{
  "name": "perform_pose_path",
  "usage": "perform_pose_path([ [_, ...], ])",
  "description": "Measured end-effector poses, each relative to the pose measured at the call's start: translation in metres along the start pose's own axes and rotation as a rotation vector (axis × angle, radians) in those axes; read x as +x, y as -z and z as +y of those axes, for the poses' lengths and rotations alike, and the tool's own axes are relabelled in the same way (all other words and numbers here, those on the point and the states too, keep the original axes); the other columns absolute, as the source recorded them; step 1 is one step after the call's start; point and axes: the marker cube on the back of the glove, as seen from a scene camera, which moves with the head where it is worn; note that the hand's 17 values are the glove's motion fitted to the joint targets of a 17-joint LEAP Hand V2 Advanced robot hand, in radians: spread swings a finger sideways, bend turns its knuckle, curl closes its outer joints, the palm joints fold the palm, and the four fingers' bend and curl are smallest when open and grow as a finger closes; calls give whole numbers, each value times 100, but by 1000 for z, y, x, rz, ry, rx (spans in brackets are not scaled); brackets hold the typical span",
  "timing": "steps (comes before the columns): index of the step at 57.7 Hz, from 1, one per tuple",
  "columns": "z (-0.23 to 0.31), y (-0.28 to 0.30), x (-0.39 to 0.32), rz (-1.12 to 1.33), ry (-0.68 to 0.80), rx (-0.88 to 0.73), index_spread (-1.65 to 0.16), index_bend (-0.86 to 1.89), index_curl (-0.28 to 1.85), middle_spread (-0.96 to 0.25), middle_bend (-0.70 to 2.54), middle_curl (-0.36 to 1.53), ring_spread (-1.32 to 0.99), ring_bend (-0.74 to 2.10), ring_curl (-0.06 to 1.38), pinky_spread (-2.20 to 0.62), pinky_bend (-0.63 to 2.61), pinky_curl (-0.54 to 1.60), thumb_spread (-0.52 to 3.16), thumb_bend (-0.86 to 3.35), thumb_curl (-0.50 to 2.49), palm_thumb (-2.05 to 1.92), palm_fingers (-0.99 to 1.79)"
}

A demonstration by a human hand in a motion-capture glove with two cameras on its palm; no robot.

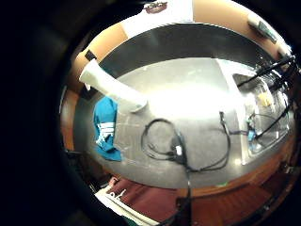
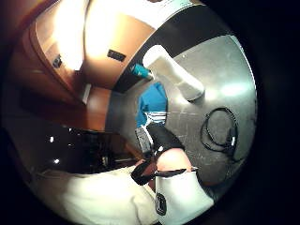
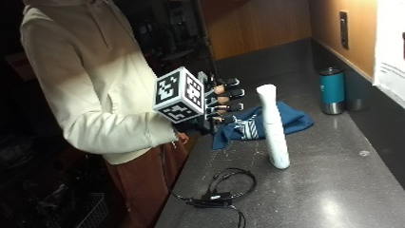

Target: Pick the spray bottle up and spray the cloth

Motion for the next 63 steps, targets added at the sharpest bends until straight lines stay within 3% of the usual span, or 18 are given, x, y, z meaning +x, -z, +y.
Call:
perform_pose_path([
  [63, -57, -114, 4, -314, -147, -33, -40, 12, 18, -4, 20, 32, 5, 40, 28, 24, 49, 35, 96, -2, 34, 61, 0],
])
